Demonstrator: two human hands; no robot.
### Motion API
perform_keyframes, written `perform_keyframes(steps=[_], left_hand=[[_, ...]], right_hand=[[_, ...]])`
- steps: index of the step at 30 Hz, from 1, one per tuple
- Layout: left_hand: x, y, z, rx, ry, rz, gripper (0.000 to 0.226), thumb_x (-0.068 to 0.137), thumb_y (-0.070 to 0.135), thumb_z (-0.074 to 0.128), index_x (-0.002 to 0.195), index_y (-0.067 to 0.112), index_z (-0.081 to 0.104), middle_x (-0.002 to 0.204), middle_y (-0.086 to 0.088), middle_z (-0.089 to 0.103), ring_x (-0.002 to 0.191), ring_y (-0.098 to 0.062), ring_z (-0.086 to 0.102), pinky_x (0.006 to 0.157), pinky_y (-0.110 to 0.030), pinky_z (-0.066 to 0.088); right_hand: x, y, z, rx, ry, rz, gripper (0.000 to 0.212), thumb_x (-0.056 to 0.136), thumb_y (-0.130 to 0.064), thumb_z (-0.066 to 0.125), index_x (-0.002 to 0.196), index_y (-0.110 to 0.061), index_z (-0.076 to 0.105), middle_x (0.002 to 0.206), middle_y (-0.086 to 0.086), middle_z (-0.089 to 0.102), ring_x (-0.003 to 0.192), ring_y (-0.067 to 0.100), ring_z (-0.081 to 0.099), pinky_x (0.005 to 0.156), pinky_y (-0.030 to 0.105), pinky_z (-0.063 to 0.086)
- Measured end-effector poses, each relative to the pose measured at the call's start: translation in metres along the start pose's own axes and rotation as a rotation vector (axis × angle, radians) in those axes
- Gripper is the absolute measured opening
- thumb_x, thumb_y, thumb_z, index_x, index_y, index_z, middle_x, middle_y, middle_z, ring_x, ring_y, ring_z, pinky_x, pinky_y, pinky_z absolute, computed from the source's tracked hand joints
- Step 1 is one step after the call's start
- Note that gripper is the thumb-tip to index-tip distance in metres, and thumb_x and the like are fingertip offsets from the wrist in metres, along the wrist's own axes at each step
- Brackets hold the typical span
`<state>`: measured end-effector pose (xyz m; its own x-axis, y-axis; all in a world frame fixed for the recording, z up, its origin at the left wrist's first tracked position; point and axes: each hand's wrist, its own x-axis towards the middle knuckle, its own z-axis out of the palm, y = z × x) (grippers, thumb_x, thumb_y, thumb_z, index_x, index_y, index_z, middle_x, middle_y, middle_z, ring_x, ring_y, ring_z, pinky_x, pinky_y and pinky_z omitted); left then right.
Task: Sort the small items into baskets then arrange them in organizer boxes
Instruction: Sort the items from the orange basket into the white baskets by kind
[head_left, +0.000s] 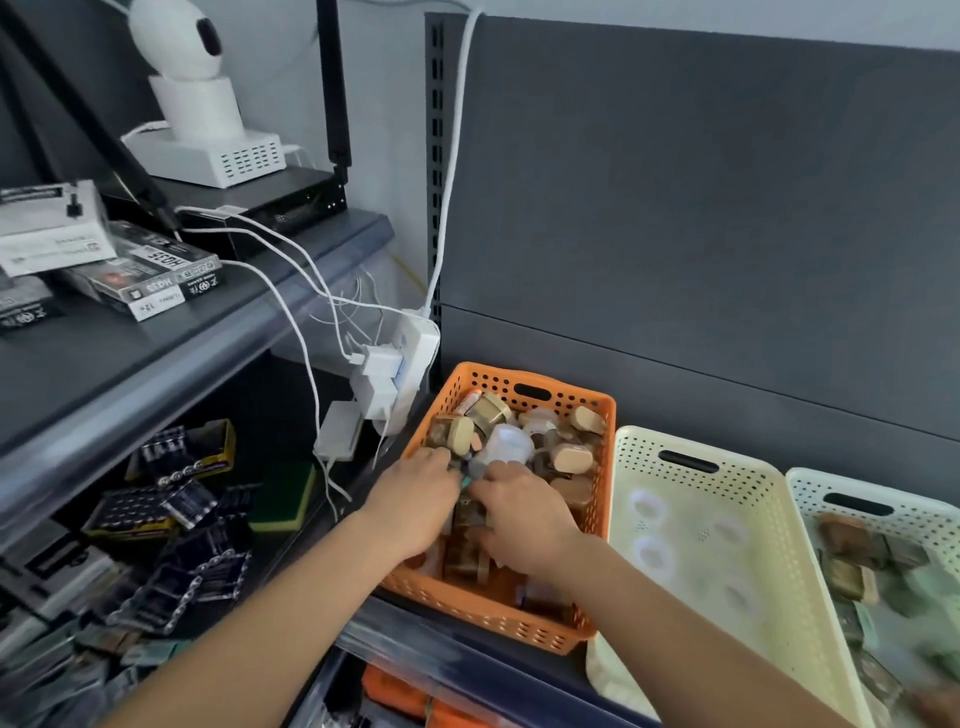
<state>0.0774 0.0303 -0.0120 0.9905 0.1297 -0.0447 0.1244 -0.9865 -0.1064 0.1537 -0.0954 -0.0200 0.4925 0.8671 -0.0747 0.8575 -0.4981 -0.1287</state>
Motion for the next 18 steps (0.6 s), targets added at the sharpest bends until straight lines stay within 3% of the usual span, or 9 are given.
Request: perform_keyframes(steps=[4, 12, 18], left_hand=[[-0.001, -0.007, 0.006, -0.033, 0.034, 0.018, 0.029, 0.089, -0.001, 0.048, 0.114, 0.01, 0.056, 0.115, -0.007, 0.055, 0.108, -0.026, 0.055, 0.083, -0.037, 0.049], [-0.003, -0.024, 0.017, -0.09, 0.062, 0.135, 0.034, 0.084, 0.004, 0.058, 0.116, 0.014, 0.058, 0.117, -0.002, 0.06, 0.115, -0.019, 0.05, 0.095, -0.036, 0.047], [-0.006, -0.02, 0.007, 0.096, 0.081, 0.108, 0.028, 0.086, 0.002, 0.052, 0.112, 0.011, 0.051, 0.109, -0.006, 0.061, 0.113, -0.024, 0.045, 0.099, -0.036, 0.03]], right_hand=[[0.006, -0.004, 0.002, 0.005, 0.002, 0.055, 0.04, 0.085, -0.038, 0.061, 0.117, -0.014, 0.06, 0.117, 0.007, 0.049, 0.113, 0.026, 0.044, 0.089, 0.04, 0.047], [0.013, -0.012, 0.01, -0.002, 0.071, 0.067, 0.052, 0.076, -0.056, 0.063, 0.112, -0.019, 0.064, 0.112, 0.002, 0.051, 0.106, 0.023, 0.041, 0.089, 0.037, 0.04], [0.014, -0.009, 0.014, 0.052, 0.109, 0.068, 0.051, 0.072, -0.055, 0.064, 0.108, -0.018, 0.063, 0.11, 0.0, 0.053, 0.104, 0.021, 0.041, 0.089, 0.036, 0.04]])
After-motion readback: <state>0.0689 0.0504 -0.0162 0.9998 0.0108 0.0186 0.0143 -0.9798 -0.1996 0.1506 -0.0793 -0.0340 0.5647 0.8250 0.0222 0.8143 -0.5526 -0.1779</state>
